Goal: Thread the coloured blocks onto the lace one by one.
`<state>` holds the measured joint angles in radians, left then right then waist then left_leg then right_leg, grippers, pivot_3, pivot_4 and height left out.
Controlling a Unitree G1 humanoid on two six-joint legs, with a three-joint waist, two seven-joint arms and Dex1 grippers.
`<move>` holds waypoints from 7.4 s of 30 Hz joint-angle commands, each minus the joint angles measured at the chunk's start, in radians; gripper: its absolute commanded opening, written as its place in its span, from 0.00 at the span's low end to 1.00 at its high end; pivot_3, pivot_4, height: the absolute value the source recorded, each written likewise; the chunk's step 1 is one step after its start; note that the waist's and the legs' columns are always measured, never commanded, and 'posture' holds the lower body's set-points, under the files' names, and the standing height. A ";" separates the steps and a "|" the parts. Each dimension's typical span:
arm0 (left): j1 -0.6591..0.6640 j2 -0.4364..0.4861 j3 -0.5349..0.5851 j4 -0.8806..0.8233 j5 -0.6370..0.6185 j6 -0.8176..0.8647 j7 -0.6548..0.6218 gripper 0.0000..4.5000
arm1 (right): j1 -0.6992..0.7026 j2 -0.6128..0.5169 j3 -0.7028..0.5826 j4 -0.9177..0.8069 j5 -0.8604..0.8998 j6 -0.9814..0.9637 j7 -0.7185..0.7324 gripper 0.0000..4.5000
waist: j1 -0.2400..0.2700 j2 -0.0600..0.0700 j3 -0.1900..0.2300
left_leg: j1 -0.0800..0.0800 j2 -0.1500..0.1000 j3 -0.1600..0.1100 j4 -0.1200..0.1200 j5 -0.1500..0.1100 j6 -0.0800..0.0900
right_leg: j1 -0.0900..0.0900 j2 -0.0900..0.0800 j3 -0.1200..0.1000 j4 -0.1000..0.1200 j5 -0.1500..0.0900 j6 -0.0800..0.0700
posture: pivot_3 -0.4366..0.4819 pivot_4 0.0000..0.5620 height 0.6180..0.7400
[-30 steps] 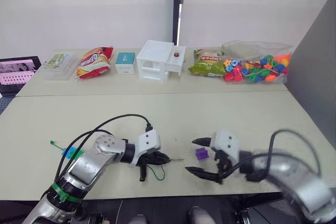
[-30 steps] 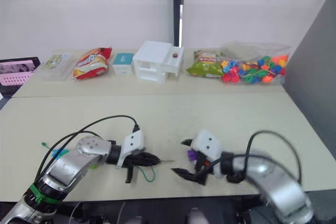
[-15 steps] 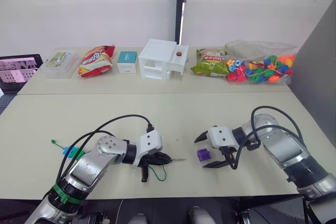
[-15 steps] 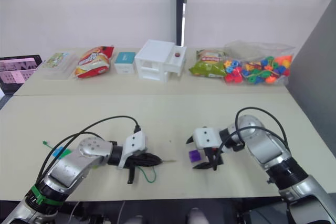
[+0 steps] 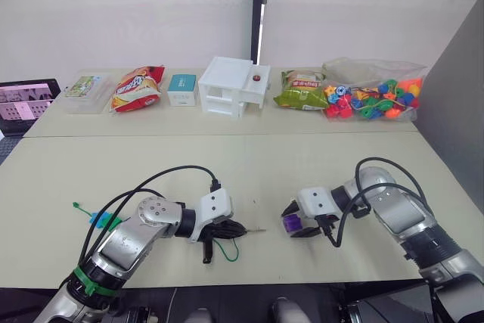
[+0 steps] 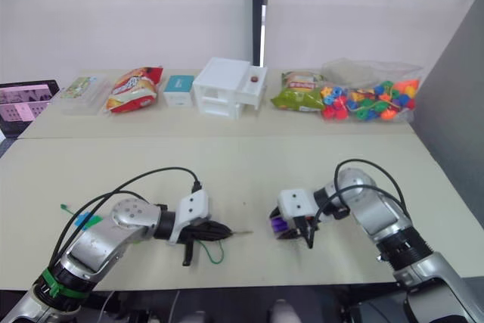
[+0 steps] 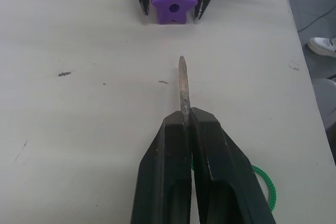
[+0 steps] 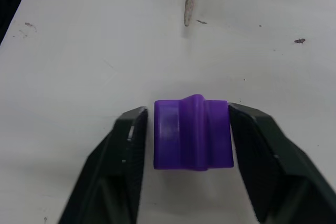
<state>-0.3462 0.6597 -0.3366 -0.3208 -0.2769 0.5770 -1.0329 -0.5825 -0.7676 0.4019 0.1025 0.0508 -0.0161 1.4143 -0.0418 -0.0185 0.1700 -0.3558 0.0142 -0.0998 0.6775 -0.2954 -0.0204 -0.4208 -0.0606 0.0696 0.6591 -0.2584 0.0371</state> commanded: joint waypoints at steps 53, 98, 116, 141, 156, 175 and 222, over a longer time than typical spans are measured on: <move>-0.172 -0.064 -0.122 -0.092 0.043 0.134 -0.026 0.00 | 0.198 0.025 0.015 -0.397 -0.024 0.506 -0.270 0.31 | 0.006 -0.001 -0.001 | 0.003 -0.001 -0.002 0.002 0.000 0.000 | 0.006 0.001 0.000 -0.002 0.000 0.000 | 0.48 0.27 1.00; -0.183 -0.075 -0.138 -0.043 0.069 0.097 -0.032 0.00 | 0.212 -0.008 0.023 -0.427 -0.021 0.557 -0.281 0.31 | 0.021 -0.001 -0.001 | 0.009 0.000 -0.003 0.000 0.000 0.000 | 0.017 0.001 -0.002 -0.012 0.000 0.001 | 0.48 0.27 1.00; -0.224 -0.267 -0.216 0.121 0.111 0.045 -0.030 0.00 | 0.219 -0.011 0.009 -0.430 -0.023 0.577 -0.297 0.31 | 0.029 -0.001 -0.001 | 0.008 -0.001 -0.003 0.001 0.000 0.000 | 0.018 0.000 -0.002 -0.012 0.000 0.001 | 0.48 0.27 1.00; -0.060 -0.118 -0.129 0.112 0.088 0.035 0.003 0.64 | 0.232 -0.024 -0.010 -0.460 -0.004 0.607 -0.311 0.31 | 0.027 -0.001 -0.001 | 0.009 0.000 -0.003 0.001 0.000 0.000 | 0.017 0.001 -0.002 -0.012 0.000 0.001 | 0.48 0.27 1.00; -0.077 -0.172 -0.154 0.173 0.125 -0.042 0.007 0.01 | 0.237 -0.035 -0.015 -0.475 0.002 0.618 -0.315 0.31 | 0.032 -0.001 -0.003 | 0.009 -0.001 -0.003 0.001 0.000 0.000 | 0.018 0.000 -0.002 -0.013 0.000 0.002 | 0.48 0.27 1.00; -0.075 -0.145 -0.077 0.024 0.072 0.081 0.025 0.47 | 0.248 -0.028 -0.004 -0.476 -0.005 0.608 -0.329 0.31 | 0.028 -0.001 -0.003 | 0.008 -0.001 -0.003 0.000 0.000 0.000 | 0.017 0.000 -0.002 -0.013 0.000 0.002 | 0.48 0.27 1.00; -0.114 -0.291 -0.177 0.148 0.153 -0.051 0.076 0.18 | 0.254 -0.044 -0.028 -0.503 0.006 0.649 -0.337 0.31 | 0.037 -0.001 -0.004 | 0.008 -0.001 -0.003 0.001 0.000 0.000 | 0.019 0.000 -0.002 -0.016 0.000 0.003 | 0.48 0.27 1.00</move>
<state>-0.4623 0.3805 -0.5200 -0.1401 -0.0983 0.5290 -0.9456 -0.3426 -0.8050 0.3663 -0.4105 0.0617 0.6032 1.0882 -0.0048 -0.0198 0.1659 -0.3477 0.0129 -0.1030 0.6783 -0.2956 -0.0203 -0.4019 -0.0609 0.0679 0.6435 -0.2584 0.0398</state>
